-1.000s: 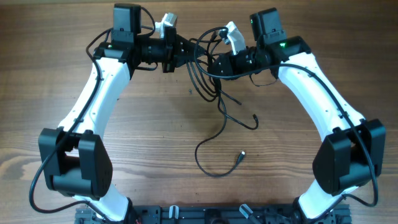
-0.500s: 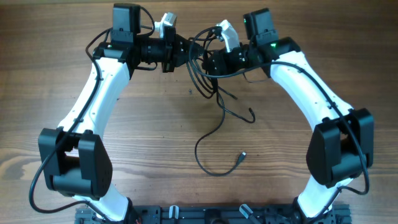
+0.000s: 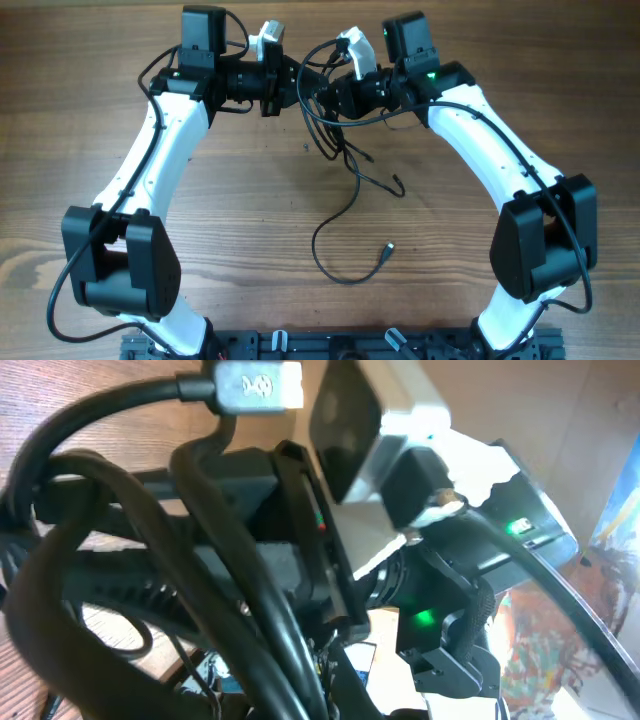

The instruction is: Untangle cables

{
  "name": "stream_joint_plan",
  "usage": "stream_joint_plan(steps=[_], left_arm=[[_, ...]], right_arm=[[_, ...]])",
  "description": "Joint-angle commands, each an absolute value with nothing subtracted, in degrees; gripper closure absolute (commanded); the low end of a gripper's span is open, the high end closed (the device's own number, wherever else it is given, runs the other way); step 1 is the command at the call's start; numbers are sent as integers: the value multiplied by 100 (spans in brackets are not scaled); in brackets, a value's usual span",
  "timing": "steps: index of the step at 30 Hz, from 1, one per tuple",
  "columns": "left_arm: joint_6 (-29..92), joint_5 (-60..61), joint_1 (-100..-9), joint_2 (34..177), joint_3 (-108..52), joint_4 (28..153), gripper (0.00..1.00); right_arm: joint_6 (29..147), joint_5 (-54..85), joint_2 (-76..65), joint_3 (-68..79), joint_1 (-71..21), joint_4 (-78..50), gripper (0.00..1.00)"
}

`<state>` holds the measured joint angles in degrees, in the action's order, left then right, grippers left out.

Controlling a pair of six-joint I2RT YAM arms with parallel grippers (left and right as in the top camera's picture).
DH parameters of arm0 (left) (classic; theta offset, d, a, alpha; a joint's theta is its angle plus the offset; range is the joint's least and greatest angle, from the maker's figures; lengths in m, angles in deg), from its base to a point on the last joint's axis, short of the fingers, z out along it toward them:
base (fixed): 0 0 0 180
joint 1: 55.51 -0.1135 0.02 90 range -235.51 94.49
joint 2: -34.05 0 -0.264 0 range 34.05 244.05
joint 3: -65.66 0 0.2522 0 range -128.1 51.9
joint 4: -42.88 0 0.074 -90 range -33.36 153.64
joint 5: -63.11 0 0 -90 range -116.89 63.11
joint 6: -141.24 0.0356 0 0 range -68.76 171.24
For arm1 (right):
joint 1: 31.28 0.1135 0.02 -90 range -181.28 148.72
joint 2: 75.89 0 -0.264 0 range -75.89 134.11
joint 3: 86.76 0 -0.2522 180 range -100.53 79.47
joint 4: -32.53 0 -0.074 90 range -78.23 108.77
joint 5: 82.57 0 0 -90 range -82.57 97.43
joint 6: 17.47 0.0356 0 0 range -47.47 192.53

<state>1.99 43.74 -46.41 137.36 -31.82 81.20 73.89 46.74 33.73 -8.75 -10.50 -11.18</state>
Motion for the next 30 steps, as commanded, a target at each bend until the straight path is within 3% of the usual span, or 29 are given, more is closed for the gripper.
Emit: stream_joint_plan(steps=[1,3,8,12,14,21,30], left_arm=[[124,4687,-4628,13744,-3200,8100,96],[124,4687,-4628,13744,-3200,8100,96],[122,4687,-4628,13744,-3200,8100,96],[124,4687,-4628,13744,-3200,8100,96],[124,4687,-4628,13744,-3200,8102,96],[345,3904,-4658,13746,-3200,8105,96],[1191,1148,-4693,13755,-3198,9291,96]], right_arm=[[7245,4514,3454,-812,-980,-1206,67],[7219,4516,3454,-707,-967,-1199,62],[7206,4514,3456,-523,-928,-1206,61],[7210,4514,3456,-523,-926,-1195,79],[7219,4516,3454,-525,-926,-1188,96],[7256,5443,3008,-525,-1400,-1483,96],[5800,6960,2143,-525,-2204,-3144,96]])
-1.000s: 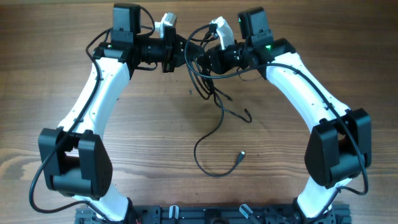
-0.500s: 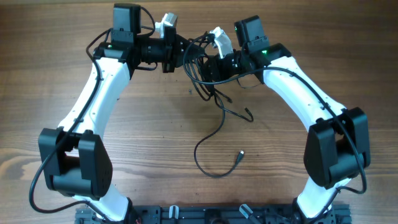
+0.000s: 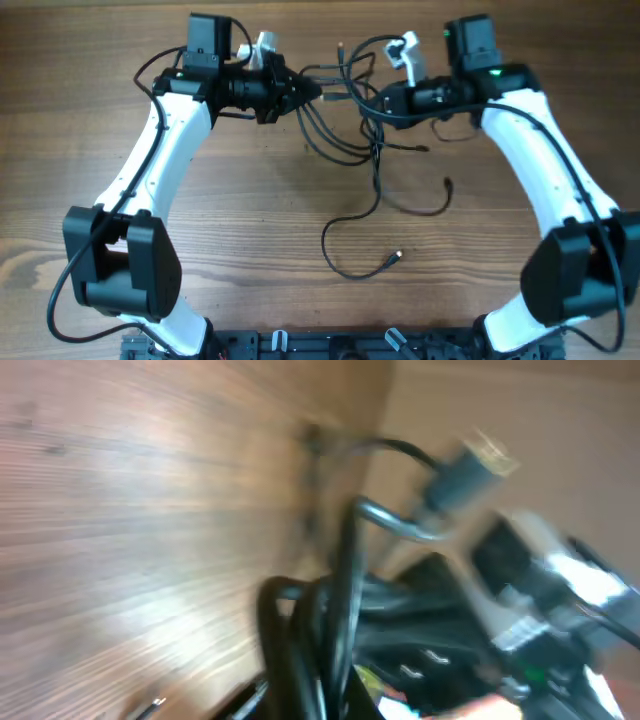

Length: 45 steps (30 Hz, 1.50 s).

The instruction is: Untangle cables

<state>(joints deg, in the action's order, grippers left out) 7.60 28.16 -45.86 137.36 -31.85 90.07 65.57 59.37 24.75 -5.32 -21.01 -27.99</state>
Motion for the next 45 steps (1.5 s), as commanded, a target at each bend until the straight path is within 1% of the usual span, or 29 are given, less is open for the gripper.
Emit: stream_joint_plan(steps=[1,5,7,9,12,14,16,17,18,19,21,23,26,30,31,32,36,37,38,39,41,45], left_arm=[[1191,868,-4693,13755,-3200,9427,96],[1209,-15,-4660,13760,-3167,9827,96],[1239,-242,-4601,13790,-3156,9927,96],[1523,-258,-4538,13810,-3156,9982,96],[1807,-255,-4488,13810,-3156,10026,96],[1807,-255,-4485,13810,-3156,10067,96],[1882,-227,-4485,13810,-3156,10067,96],[1958,-181,-4485,13810,-3156,10061,96],[1958,-161,-4485,13810,-3156,10063,96],[1963,-111,-4485,13810,-3156,10050,96],[2175,145,-4485,13810,-3156,9934,96],[2328,521,-4485,13810,-3156,9731,96],[2452,1194,-4492,13808,-3158,9182,96],[2352,2494,-4505,13808,-3158,7906,96],[2037,3071,-4536,13808,-3158,7287,96],[1790,3327,-4558,13808,-3158,6937,96],[752,3985,-4564,13808,-3158,5475,96],[503,4088,-4564,13808,-3158,5139,96],[299,4190,-4566,13808,-3158,4850,96],[87,4282,-4566,13808,-3158,4537,96],[-70,4319,-4566,13808,-3158,4221,96],[-66,4385,-4566,13808,-3158,4205,96]], right_arm=[[5665,7080,2123,-525,-2204,-3284,96],[5048,7981,2018,-528,-2206,-3754,96],[4972,8328,1942,-530,-2211,-3785,96],[4935,8654,1839,-563,-2228,-3759,96],[5116,9056,1717,-573,-2375,-3512,96],[5778,8934,1710,-573,-2593,-3136,96],[6598,8234,1714,-573,-2807,-2858,96],[7295,7366,1714,-573,-2945,-2734,96],[7719,6695,1714,-573,-3024,-2712,96],[8333,5443,1714,-567,-3116,-2753,96],[9009,3793,1719,-563,-3135,-2919,96],[9446,2637,1749,-554,-3124,-3184,96],[9522,2298,1817,-523,-3116,-3527,96],[9498,2228,2106,-523,-3113,-3901,96],[9483,2285,2230,-523,-3113,-3949,95],[9433,2370,2292,-523,-3113,-3964,96],[8945,3240,2543,-523,-3111,-3984,95],[8775,3461,2563,-523,-3109,-3982,88],[8591,3635,2573,-523,-3107,-3966,76],[8185,4059,2573,-525,-3109,-3958,60],[7461,4864,2569,-613,-3111,-3938,47],[7005,5546,2394,-1000,-3113,-3923,37]])
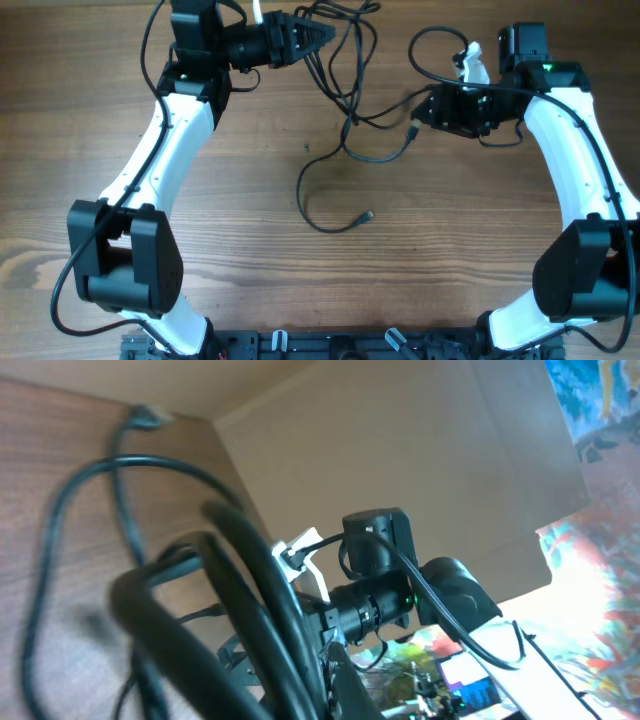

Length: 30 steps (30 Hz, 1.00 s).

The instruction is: Untangle cables

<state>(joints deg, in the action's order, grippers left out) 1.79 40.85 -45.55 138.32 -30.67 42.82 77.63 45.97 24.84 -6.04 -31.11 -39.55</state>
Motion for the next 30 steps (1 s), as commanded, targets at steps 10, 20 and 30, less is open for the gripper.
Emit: stream_joint_plan(steps=[10,20,30], left_arm=[[-785,4634,-4547,13808,-3158,4249,96],[-1417,4636,-4304,13808,-3158,4249,96],[-1395,4636,-4315,13808,-3158,4249,96]], right_arm=[[7529,5517,2226,-1067,-2353,-3046,30],[9885,3944,2788,-991,-1579,-2084,43],[10274,3373,3297,-993,-1583,-2128,96]])
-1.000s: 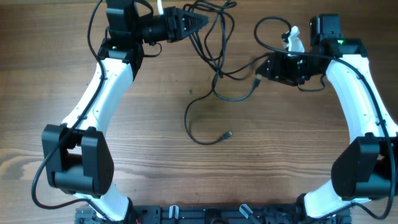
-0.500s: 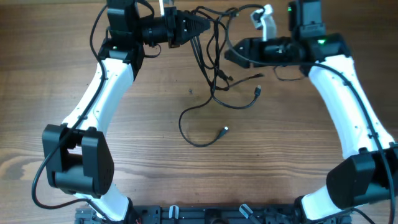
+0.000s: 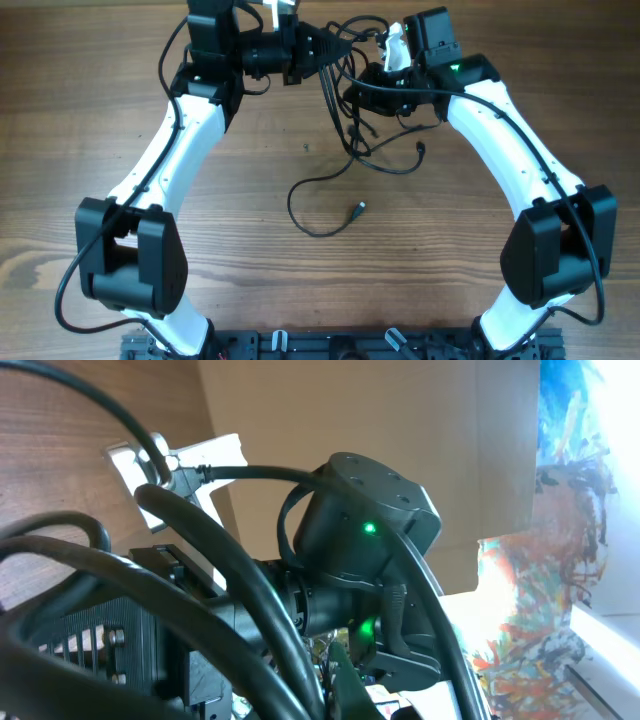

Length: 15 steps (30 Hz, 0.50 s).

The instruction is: Untangle cables

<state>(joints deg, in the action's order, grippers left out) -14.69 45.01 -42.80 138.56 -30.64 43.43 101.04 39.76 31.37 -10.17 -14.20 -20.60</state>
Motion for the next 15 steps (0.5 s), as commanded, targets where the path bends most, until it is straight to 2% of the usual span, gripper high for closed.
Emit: stream_joint_plan(steps=[1,5,7,10,12,15], left_arm=[[-1126,4636,-4324,13808,-3156,4260,96],[205,4365,-4461,13808,-3156,5254,96],[918,3644,-4551,13808,-3156,6406,96],[1888,1491,-4569,13808,-3156,8336,96],[2002,754,-4536,13808,-3156,8852,96],[2286,298,-4505,13808,-3158,9333,96]], right_arm=[[10268,3375,3253,-993,-1691,-2126,96],[10078,3415,2908,-993,-2257,-2316,96],[9846,3469,2685,-993,-2501,-2443,96],[9365,3598,2292,-993,-2751,-2740,96],[9136,3585,2128,-993,-2805,-2882,96],[8935,3583,1887,-993,-2869,-2996,96]])
